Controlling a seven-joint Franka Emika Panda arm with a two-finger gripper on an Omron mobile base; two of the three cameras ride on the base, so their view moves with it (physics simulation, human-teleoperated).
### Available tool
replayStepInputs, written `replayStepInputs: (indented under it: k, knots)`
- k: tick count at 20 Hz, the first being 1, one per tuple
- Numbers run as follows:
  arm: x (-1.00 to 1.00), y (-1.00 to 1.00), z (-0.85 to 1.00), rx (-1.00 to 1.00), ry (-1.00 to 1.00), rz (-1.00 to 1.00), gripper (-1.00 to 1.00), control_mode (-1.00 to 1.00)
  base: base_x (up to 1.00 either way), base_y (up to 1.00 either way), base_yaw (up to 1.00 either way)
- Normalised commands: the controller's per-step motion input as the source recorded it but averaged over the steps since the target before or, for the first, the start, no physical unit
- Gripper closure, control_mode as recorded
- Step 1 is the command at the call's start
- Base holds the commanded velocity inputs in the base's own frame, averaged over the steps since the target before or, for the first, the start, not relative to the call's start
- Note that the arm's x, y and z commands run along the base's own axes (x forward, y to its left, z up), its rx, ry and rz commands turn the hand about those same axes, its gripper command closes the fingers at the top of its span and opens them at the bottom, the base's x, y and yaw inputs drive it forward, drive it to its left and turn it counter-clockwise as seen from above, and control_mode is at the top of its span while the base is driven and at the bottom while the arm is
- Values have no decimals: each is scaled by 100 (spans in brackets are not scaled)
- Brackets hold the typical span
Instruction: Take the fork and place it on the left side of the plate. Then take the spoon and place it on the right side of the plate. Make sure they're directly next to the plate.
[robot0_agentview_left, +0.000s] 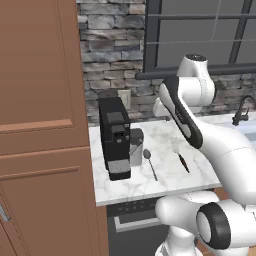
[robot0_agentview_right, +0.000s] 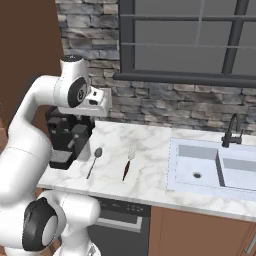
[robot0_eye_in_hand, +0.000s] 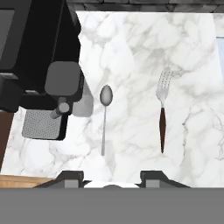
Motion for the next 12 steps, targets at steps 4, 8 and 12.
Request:
replayStepInputs:
  k: [4,8,12]
  knots:
    - [-1,-28,-2,7,0,2,-100,-100,0,0,0]
    - [-5,-89,-64,19,-2,5,-100,-100,0,0,0]
    - [-1,-100,-89,15,2,1,-100,-100,0,0,0]
